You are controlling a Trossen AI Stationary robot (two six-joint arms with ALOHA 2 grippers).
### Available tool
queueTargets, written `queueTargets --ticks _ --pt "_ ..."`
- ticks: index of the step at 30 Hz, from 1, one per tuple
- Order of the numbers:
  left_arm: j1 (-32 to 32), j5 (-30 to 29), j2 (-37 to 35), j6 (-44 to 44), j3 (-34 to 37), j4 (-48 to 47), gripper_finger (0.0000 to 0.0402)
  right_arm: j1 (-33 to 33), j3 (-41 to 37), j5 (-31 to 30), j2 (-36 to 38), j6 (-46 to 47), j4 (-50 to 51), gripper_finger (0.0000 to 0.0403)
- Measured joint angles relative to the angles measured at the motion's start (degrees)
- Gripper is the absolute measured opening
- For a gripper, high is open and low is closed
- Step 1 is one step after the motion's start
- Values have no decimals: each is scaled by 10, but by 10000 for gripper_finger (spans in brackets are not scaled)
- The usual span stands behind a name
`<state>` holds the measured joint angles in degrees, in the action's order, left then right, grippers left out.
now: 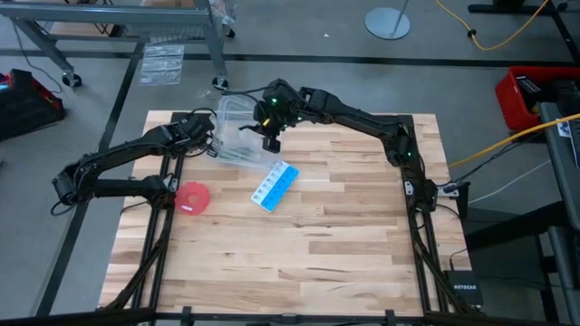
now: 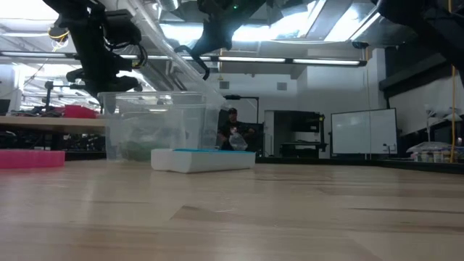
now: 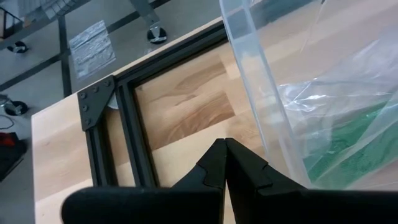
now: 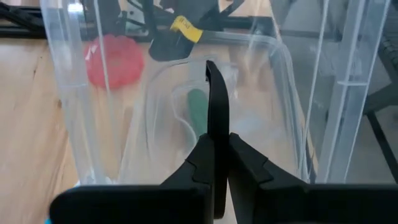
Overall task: Roll bandage
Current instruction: Close the transparent container
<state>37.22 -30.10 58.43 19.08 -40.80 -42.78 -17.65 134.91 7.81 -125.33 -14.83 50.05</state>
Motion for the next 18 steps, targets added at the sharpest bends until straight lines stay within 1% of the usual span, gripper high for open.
queueTargets --ticks 7,12,18 --pt "-1 6 0 0 0 -2 0 0 0 7 -2 0 -9 26" --pt "-1 9 -7 0 1 -5 0 0 0 8 -5 0 -7 36" --pt "-1 10 -43 3 1 -5 0 0 -16 4 -11 -1 -10 16"
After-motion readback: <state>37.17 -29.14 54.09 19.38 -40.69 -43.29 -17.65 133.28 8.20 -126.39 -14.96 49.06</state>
